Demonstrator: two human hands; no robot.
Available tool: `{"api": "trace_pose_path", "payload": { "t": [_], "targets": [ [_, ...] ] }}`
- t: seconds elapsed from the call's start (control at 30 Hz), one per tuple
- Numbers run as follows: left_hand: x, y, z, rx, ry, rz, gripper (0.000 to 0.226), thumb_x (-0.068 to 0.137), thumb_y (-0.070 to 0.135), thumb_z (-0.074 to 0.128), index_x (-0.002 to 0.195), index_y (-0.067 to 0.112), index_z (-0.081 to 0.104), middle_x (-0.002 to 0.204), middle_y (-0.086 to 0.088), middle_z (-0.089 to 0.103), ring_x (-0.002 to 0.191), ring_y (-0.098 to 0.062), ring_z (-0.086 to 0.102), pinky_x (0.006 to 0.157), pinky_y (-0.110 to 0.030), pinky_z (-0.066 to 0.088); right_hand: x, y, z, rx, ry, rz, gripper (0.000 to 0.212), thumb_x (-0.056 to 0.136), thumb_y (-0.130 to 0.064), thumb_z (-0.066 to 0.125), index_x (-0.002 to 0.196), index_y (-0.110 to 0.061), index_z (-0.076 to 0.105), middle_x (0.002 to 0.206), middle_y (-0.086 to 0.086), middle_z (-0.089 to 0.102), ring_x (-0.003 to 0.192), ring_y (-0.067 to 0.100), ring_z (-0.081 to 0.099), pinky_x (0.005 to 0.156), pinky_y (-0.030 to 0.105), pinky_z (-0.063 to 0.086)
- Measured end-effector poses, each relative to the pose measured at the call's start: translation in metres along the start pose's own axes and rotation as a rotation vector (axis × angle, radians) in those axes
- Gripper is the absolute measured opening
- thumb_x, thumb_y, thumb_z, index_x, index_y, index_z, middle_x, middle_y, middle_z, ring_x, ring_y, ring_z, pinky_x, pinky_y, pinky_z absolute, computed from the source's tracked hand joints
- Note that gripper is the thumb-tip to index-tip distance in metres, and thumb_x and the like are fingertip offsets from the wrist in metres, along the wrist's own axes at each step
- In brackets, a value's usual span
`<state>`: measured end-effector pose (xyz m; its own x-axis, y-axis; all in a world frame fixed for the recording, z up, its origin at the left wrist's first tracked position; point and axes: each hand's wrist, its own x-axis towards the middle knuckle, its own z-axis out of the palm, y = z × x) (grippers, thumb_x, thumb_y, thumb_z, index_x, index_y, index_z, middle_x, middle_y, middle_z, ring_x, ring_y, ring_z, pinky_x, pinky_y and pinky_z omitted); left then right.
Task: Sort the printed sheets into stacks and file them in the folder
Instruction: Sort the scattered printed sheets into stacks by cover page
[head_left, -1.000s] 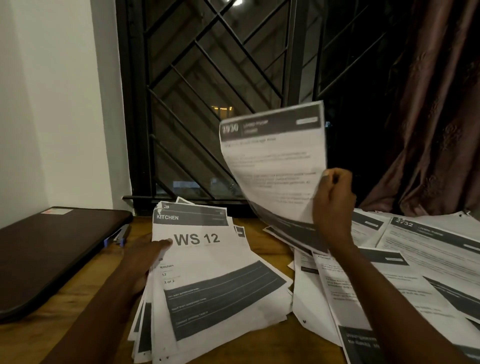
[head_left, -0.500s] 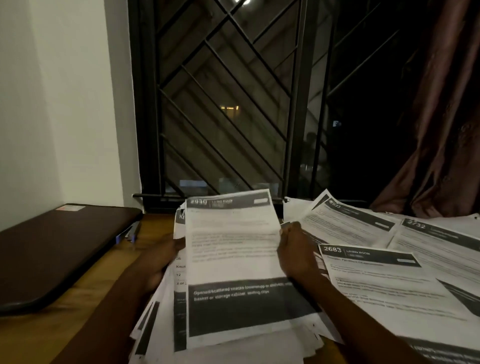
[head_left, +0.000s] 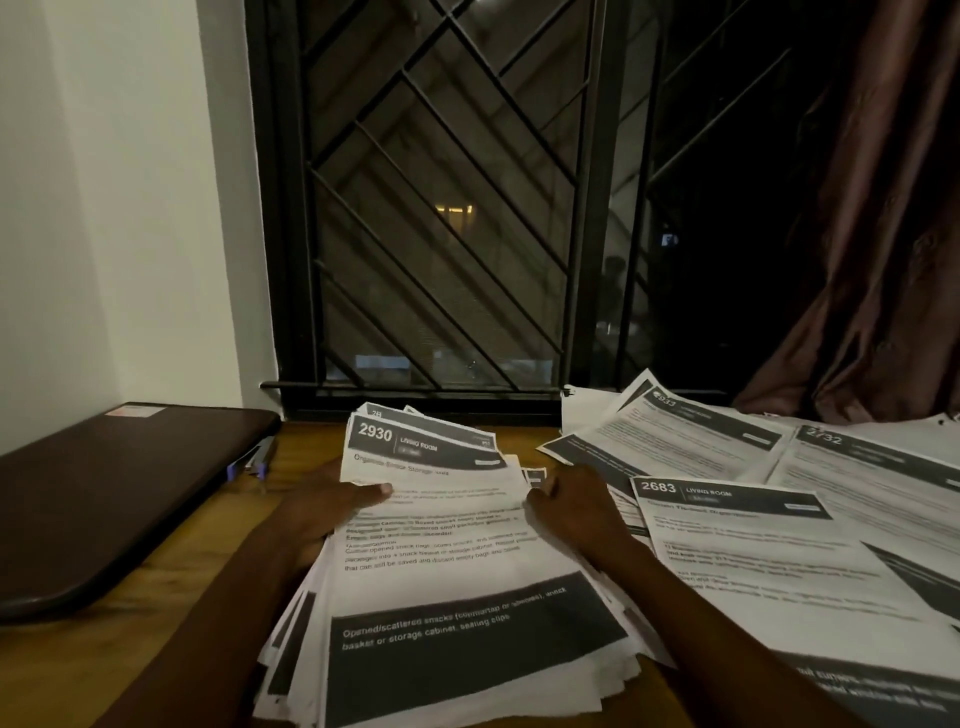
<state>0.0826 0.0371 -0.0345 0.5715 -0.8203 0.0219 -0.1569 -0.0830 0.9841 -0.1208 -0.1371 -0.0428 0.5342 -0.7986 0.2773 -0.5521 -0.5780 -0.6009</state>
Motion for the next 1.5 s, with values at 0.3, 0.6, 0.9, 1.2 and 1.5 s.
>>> {"api": "trace_pose_path", "payload": {
  "t": [0.3, 0.6, 0.9, 1.2, 1.5],
  "targets": [
    [0.014, -0.006, -0.01, 0.001, 0.209, -0.094, 0.009, 0.087, -0.005, 0.062, 0.09, 0.003, 0.061, 0.073, -0.011, 0.07, 0.07, -0.03, 0.064, 0.062, -0.032, 0.05, -0.001, 0.048, -0.051, -0.492, -0.033, 0.383, 0.094, 0.074, -0.073, 0.053, 0.141, -0.017, 0.018, 0.149, 0.019, 0.021, 0.137, 0.048, 0.02, 0.108, 0.068, 0.019],
    [0.006, -0.002, 0.001, 0.02, 0.091, -0.098, 0.015, 0.087, -0.001, 0.063, 0.102, 0.0, 0.064, 0.091, -0.02, 0.069, 0.08, -0.034, 0.066, 0.061, -0.03, 0.059, -0.006, 0.022, -0.048, -0.415, -0.043, 0.246, 0.054, 0.082, -0.03, 0.068, 0.126, -0.011, 0.045, 0.122, 0.009, 0.053, 0.115, 0.026, 0.053, 0.099, 0.039, 0.045],
    [0.009, -0.005, -0.001, -0.038, 0.061, -0.07, 0.022, 0.085, 0.008, 0.068, 0.106, 0.007, 0.065, 0.11, -0.02, 0.07, 0.095, -0.039, 0.069, 0.093, -0.057, 0.05, 0.006, -0.04, -0.051, 0.038, 0.172, -0.003, 0.026, 0.08, -0.002, 0.065, 0.105, -0.008, 0.06, 0.107, 0.01, 0.064, 0.087, 0.018, 0.058, 0.072, 0.024, 0.047],
    [-0.015, 0.01, 0.016, -0.151, -0.027, 0.004, 0.06, 0.066, 0.053, 0.068, 0.106, 0.008, 0.065, 0.087, -0.012, 0.076, 0.074, -0.024, 0.074, 0.054, -0.027, 0.056, -0.013, -0.123, 0.042, 0.648, -0.203, 0.008, 0.018, 0.09, -0.018, 0.052, 0.107, -0.026, 0.055, 0.1, 0.001, 0.065, 0.089, 0.017, 0.064, 0.081, 0.035, 0.054],
    [-0.003, -0.002, -0.003, -0.029, 0.173, -0.074, 0.022, 0.086, -0.012, 0.058, 0.086, 0.01, 0.059, 0.091, -0.016, 0.069, 0.057, -0.017, 0.069, 0.045, -0.023, 0.052, 0.029, -0.004, -0.023, -0.009, 0.065, 0.125, 0.062, 0.082, -0.029, 0.071, 0.135, -0.02, 0.039, 0.137, 0.009, 0.047, 0.125, 0.03, 0.046, 0.104, 0.048, 0.041]
  ]
}}
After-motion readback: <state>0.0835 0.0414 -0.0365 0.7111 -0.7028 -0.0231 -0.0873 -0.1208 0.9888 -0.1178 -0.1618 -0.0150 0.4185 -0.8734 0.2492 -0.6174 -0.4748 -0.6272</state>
